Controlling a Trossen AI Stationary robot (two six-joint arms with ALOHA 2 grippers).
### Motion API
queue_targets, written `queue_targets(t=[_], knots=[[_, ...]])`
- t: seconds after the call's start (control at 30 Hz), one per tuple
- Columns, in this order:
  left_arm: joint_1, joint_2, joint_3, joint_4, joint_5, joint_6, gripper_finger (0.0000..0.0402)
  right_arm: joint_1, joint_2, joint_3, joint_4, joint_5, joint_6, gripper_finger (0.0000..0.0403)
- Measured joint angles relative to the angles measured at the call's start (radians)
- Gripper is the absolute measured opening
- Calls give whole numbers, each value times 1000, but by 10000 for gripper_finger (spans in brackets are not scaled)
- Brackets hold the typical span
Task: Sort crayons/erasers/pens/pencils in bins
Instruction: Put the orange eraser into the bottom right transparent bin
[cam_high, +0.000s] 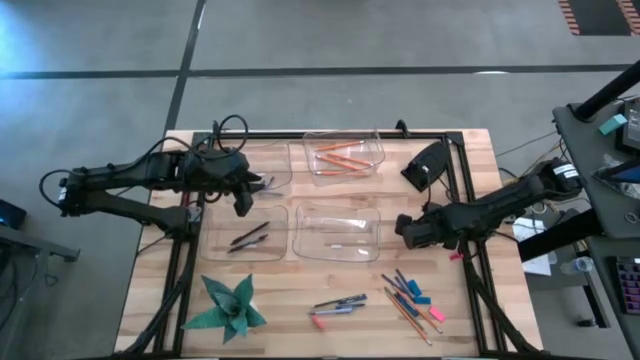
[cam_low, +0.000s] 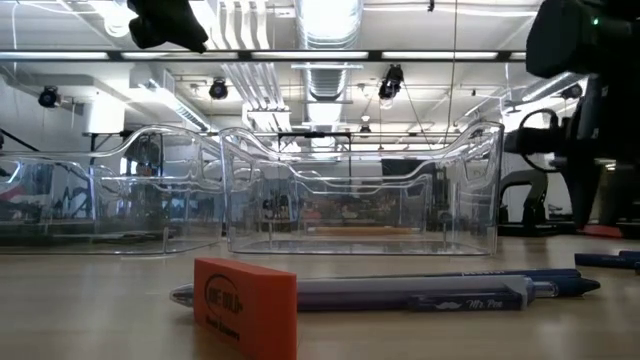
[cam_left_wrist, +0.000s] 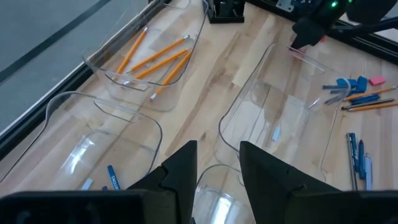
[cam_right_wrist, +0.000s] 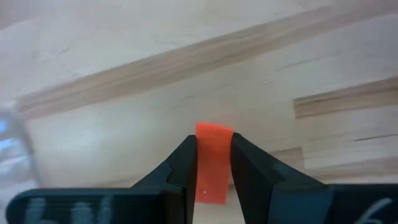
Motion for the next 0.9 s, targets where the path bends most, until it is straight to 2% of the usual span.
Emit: queue_targets(t=[0.33, 0.43, 0.6, 0.73, 0.9], knots=[[0, 16, -1, 28, -1, -1, 107, 0, -169, 37, -11, 22, -233, 78], [0, 29, 0, 47, -1, 0, 107, 0, -205, 70, -7, 94, -298, 80], [0, 55, 0, 87, -1, 0, 107, 0, -228, 162, 26, 277, -424, 78], [0, 78, 0, 144, 0, 0, 107, -9, -208, 227, 144, 427, -596, 79], [0, 107, 5, 217, 2, -4, 107, -42, -138, 243, 432, 441, -861, 78]])
